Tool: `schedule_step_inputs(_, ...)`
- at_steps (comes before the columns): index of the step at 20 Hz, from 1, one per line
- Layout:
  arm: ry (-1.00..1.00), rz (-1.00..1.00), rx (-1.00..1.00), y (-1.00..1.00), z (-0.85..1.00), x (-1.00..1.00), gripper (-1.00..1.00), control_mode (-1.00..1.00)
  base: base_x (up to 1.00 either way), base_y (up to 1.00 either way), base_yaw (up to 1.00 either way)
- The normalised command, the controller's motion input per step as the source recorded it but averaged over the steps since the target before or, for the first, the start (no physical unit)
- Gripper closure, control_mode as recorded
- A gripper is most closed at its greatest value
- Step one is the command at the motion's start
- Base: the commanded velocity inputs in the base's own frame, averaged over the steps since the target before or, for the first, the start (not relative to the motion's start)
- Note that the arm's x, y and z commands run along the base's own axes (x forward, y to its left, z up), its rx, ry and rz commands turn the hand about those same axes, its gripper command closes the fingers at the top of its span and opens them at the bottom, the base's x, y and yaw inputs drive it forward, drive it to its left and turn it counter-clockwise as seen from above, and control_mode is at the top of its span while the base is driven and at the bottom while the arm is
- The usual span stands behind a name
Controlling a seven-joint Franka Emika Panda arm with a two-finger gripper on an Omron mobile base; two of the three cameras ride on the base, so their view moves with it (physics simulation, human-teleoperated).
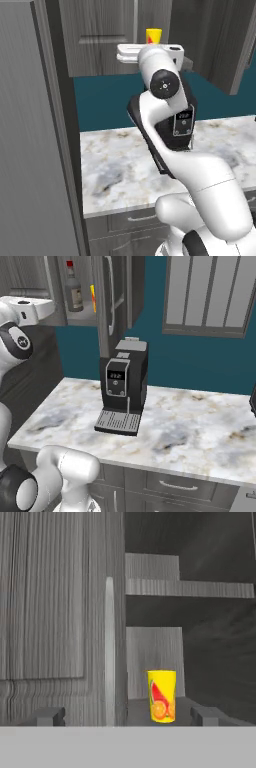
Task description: Open the cabinet directly in front. Then move the liquor and the cup to the dining counter with the jar on it.
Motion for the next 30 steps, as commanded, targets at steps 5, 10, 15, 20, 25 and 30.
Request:
schedule_step_inputs(5, 0.03, 0.06, 0.00, 0.23, 0.00, 0.58, -1.00, -1.00, 0.00, 0.00, 0.00)
schedule_step_inputs(10, 0.08, 0.08, 0.00, 0.34, 0.00, 0.89, -1.00, -1.00, 0.00, 0.00, 0.00)
schedule_step_inputs(15, 0.09, 0.05, 0.00, 0.10, 0.01, 0.92, -1.00, -1.00, 0.00, 0.00, 0.00)
schedule_step_inputs(20, 0.11, 0.01, 0.01, -0.03, 0.00, 0.87, -1.00, -1.00, 0.00, 0.00, 0.00)
schedule_step_inputs(25, 0.13, 0.00, 0.00, -0.03, -0.19, 1.00, 1.00, -1.00, 0.00, 0.00, 0.00)
schedule_step_inputs(30, 0.02, 0.00, -0.02, 0.00, -0.17, 0.36, 1.00, -1.00, 0.00, 0.00, 0.00)
